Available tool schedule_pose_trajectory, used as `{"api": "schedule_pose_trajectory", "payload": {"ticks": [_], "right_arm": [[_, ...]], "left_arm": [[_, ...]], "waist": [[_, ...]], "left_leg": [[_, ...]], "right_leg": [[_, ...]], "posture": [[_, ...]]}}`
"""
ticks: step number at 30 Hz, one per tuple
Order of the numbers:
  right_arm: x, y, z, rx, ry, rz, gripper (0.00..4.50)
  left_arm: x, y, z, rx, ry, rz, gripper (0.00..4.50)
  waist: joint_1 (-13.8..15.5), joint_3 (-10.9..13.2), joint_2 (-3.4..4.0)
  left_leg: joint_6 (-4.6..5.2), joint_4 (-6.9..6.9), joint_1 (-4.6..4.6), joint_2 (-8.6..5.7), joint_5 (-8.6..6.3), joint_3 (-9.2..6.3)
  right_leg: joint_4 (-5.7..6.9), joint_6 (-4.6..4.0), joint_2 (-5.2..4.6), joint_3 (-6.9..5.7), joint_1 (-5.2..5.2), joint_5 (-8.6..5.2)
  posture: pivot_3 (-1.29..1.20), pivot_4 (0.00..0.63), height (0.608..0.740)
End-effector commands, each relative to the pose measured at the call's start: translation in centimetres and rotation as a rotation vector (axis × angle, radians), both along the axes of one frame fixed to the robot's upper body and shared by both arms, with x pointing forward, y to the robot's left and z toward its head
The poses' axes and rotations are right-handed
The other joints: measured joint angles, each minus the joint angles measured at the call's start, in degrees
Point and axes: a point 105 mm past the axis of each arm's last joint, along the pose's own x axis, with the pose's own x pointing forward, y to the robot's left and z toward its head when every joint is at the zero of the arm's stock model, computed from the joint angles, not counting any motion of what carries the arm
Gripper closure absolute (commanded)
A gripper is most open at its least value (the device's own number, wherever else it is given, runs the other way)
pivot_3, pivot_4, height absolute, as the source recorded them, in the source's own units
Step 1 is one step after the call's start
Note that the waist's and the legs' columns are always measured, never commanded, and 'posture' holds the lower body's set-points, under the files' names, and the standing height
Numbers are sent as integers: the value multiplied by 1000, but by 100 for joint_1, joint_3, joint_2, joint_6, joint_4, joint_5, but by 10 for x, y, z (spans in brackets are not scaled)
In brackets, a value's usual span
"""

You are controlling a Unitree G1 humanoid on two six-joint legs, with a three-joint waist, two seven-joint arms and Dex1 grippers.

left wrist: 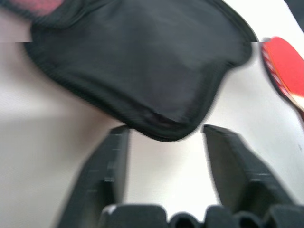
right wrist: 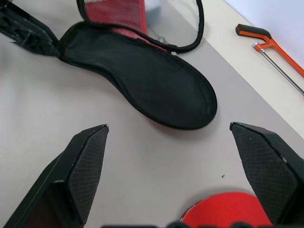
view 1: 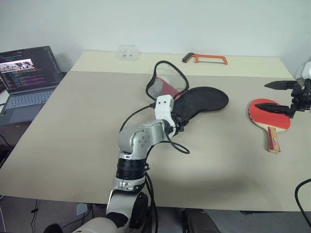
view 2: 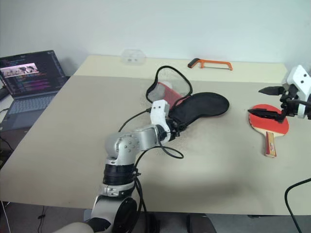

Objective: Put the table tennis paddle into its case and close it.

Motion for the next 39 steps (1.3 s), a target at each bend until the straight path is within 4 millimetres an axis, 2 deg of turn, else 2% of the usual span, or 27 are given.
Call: {"api": "schedule_pose_trajectory", "payload": {"ticks": [1,2,5,9,13,16,19,22,26,29,31,39], "right_arm": [[-2,0,14,-17,-50,13,0],[-1,0,14,-18,-50,13,0],[-2,-2,15,-21,-48,14,0],[-2,-4,17,-23,-50,11,0],[0,-4,18,-25,-55,11,0],[1,-4,19,-26,-58,11,0],[3,-2,18,-22,-59,16,0],[4,2,17,-16,-60,26,0],[6,7,15,-11,-57,44,0],[8,10,15,-8,-56,51,0],[7,10,14,-12,-54,52,0],[3,7,13,-19,-51,43,0]], "left_arm": [[-16,-6,31,27,-174,-154,1358],[-17,-2,32,32,-183,-166,1358],[-16,29,39,94,-223,-180,1358],[-24,66,52,161,-257,-260,1358],[-29,92,62,174,-270,-299,1358],[-9,120,75,181,-304,-187,1358],[26,147,99,126,-359,9,1358],[57,166,106,103,-370,144,1358],[85,161,94,65,-325,138,1358],[104,158,77,55,-274,150,1358],[107,149,71,42,-264,97,1358],[112,144,53,32,-238,65,1358]], "waist": [[-9,-1,2],[-12,-1,2],[-27,-1,2],[-46,0,2],[-42,0,2],[-40,0,2],[-26,1,1],[2,1,1],[8,1,2],[9,1,1],[6,1,1],[1,1,1]], "left_leg": [[-1,-1,1,1,0,-1],[-3,-4,3,3,-1,-1],[-4,-4,5,9,-1,-1],[-3,-1,6,10,-1,-5],[-4,-2,3,13,-1,-5],[-3,-2,2,14,-2,-6],[-2,1,2,13,-2,-6],[-1,5,1,11,-2,0],[-1,-4,-3,12,-2,7],[-1,-5,-12,14,-3,14],[-1,-6,-17,15,-3,20],[-3,-3,-82,15,-2,27]], "right_leg": [[0,0,1,1,0,0],[-2,0,3,1,1,0],[-1,-1,4,2,0,0],[-1,0,2,1,0,0],[-8,0,-1,-3,-2,0],[-10,0,-1,-5,-2,0],[-9,0,-1,-8,0,0],[-8,2,1,-11,0,3],[-22,2,0,-11,-7,3],[-29,3,0,-15,-16,3],[-29,3,1,-15,-24,3],[-12,3,3,-12,-100,4]], "posture": [[0,150,740],[0,150,740],[0,150,740],[0,150,740],[0,150,740],[0,150,740],[0,150,740],[0,150,740],[0,150,740],[0,150,740],[0,150,740],[0,150,740]]}}
